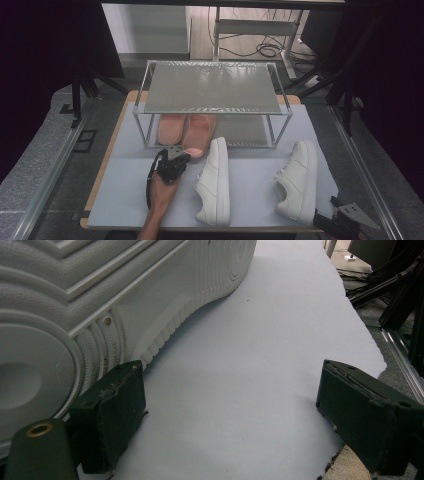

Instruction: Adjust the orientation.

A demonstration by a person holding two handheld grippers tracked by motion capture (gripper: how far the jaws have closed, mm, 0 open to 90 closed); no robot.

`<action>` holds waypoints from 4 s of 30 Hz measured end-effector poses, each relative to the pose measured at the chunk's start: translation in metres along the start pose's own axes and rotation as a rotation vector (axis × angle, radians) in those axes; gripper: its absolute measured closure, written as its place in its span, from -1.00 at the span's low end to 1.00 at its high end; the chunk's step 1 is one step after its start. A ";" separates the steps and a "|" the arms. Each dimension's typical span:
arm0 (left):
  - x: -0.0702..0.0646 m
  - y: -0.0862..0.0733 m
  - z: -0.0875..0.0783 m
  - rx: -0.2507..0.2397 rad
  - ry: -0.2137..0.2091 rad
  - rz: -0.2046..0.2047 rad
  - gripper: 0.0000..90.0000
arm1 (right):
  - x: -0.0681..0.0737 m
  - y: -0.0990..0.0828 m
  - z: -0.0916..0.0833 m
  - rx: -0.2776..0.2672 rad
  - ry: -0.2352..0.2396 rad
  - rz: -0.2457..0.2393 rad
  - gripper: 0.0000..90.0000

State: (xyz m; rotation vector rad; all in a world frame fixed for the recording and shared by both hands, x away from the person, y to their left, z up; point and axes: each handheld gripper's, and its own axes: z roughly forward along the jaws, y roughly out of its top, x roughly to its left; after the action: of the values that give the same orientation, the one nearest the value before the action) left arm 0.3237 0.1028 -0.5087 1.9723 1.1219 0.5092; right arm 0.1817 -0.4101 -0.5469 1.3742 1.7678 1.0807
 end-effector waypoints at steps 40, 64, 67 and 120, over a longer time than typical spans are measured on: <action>0.017 0.026 0.040 0.044 0.065 -0.016 0.93 | 0.000 0.000 0.000 -0.002 0.000 0.001 -0.73; 0.017 0.028 0.037 0.029 0.064 -0.050 0.83 | 0.000 0.000 0.000 0.000 0.000 0.000 -0.73; 0.015 0.026 0.030 0.025 0.059 -0.051 0.75 | 0.000 0.000 0.000 -0.002 0.000 0.001 -0.73; 0.019 -0.067 -0.064 0.147 0.079 -0.028 -0.71 | -0.004 0.029 -0.017 0.144 0.045 0.025 -0.74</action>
State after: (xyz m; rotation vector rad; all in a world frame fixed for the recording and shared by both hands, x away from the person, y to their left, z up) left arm 0.2555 0.1667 -0.5235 2.0750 1.2665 0.5065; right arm 0.1803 -0.4144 -0.5130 1.4719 1.8970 1.0220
